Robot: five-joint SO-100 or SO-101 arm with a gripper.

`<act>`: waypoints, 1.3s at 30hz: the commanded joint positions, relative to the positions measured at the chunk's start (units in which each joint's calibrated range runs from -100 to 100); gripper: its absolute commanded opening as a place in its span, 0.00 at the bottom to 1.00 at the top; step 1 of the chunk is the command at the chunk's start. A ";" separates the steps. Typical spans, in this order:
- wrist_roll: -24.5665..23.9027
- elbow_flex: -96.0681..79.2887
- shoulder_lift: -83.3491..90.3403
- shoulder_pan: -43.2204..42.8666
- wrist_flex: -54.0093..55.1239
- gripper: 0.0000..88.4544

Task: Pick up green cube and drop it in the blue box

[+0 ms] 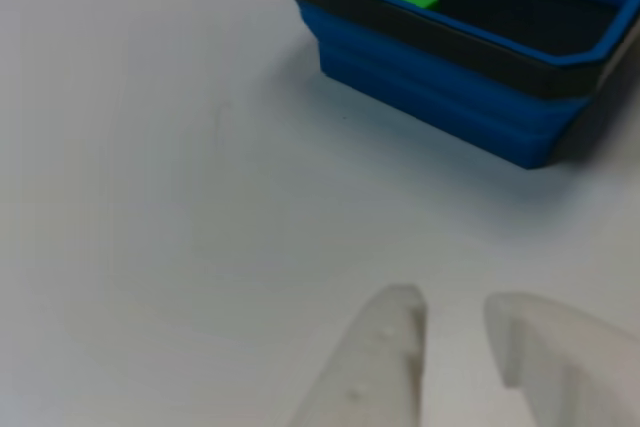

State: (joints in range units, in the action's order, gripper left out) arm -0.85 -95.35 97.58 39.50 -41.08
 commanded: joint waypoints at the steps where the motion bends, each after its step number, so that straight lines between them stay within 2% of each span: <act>1: 0.20 -0.25 1.34 -3.08 1.50 0.02; 4: 0.15 -0.79 1.34 -6.82 1.50 0.02; 12: 0.39 -4.20 1.34 -23.31 1.34 0.02; 21: 0.49 -4.20 1.34 -35.30 1.34 0.02; 27: 0.29 -4.20 1.34 -40.56 1.42 0.02; 39: 0.10 -4.20 1.42 -45.75 4.35 0.02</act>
State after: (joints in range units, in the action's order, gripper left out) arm -0.66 -99.11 97.83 -5.23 -40.26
